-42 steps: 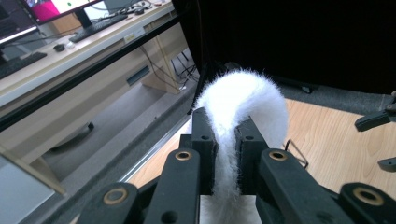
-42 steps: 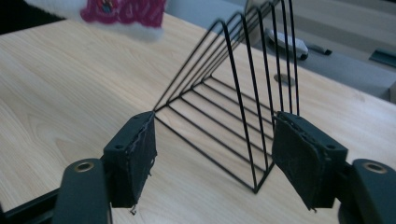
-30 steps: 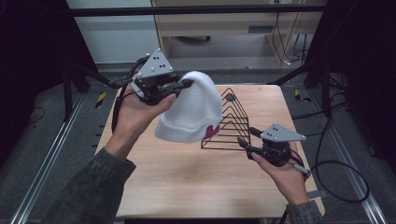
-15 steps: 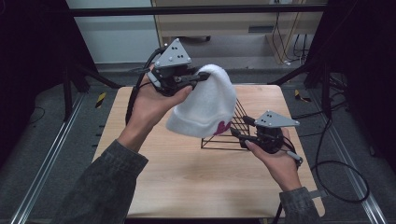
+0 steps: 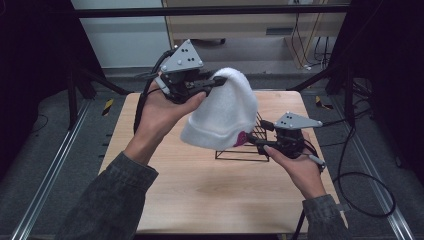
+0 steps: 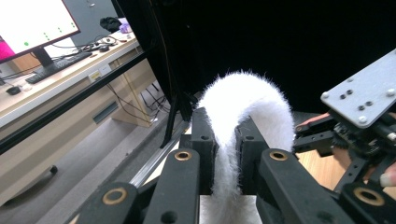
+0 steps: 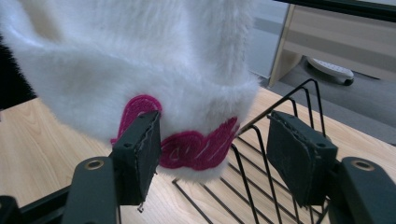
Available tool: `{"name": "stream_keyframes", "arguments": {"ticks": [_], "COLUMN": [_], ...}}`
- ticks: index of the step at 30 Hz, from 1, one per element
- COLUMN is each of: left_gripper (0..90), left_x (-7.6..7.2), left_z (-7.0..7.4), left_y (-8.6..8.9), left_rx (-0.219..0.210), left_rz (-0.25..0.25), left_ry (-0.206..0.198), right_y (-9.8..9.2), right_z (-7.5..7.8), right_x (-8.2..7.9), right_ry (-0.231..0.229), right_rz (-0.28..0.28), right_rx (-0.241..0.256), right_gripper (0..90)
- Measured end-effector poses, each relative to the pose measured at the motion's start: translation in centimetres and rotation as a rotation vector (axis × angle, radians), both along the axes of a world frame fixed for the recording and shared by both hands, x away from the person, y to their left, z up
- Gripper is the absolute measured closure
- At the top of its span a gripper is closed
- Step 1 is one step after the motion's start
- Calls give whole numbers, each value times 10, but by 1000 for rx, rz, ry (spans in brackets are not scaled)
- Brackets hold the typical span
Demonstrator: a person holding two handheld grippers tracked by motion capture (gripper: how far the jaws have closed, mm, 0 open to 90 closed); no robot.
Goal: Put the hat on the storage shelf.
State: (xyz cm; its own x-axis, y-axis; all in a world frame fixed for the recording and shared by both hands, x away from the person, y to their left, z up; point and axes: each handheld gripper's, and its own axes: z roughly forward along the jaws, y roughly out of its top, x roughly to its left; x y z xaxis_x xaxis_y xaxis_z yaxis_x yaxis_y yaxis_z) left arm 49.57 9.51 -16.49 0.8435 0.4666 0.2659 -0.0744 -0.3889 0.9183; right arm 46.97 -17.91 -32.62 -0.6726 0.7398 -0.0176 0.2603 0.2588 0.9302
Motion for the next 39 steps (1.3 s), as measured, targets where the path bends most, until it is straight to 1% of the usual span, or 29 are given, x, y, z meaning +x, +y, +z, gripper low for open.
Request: {"name": "stream_keyframes", "arguments": {"ticks": [3, 4, 5, 7, 8, 11, 15, 17, 18, 22, 26, 28, 30, 31, 34, 39], "left_gripper": [814, 814, 814, 814, 814, 813, 813, 813, 813, 813, 812, 811, 810, 809, 808, 808], "left_x": [0, 1, 1, 2, 3, 4, 6, 6, 6, 4, 5, 7, 7, 10, 14, 20], "left_z": [1, 1, 1, 1, 1, 2, 2, 2, 2, 3, 4, 4, 5, 6, 6, 7], "left_y": [-1, -1, -2, -3, -3, -4, -2, -1, 0, 2, 4, 5, 6, 8, 8, 6], "left_rx": [-3, -4, -5, -18, -23, -24, -27, -27, -24, -26, -33, -43, -49, -71, -101, -129], "left_rz": [-7, -10, -12, -18, -22, -19, -10, -9, -4, 4, 9, 17, 18, 23, 22, 48], "left_ry": [3, 7, 8, 12, 15, 13, 12, 12, 6, 3, 2, 5, 7, 13, 32, 26], "right_y": [1, 1, 2, 4, 5, 9, 15, 17, 19, 22, 22, 18, 13, 10, 3, -7], "right_z": [2, 3, 4, 5, 6, 7, 8, 9, 10, 12, 15, 21, 26, 29, 36, 47], "right_x": [5, 6, 8, 13, 15, 22, 22, 21, 19, 16, 12, 8, 6, 5, 3, 2], "right_ry": [12, 15, 21, 40, 44, 58, 39, 28, 18, -4, -17, -36, -47, -52, -65, -87], "right_rz": [25, 32, 46, 68, 76, 101, 117, 127, 127, 137, 128, 103, 87, 82, 60, 30], "right_rx": [31, 34, 54, 77, 81, 78, 58, 55, 35, 11, -5, -24, -28, -28, -36, -36], "right_gripper": [351, 351, 354, 375, 388, 519, 670, 715, 738, 783, 803, 815, 818, 820, 822, 825]}}
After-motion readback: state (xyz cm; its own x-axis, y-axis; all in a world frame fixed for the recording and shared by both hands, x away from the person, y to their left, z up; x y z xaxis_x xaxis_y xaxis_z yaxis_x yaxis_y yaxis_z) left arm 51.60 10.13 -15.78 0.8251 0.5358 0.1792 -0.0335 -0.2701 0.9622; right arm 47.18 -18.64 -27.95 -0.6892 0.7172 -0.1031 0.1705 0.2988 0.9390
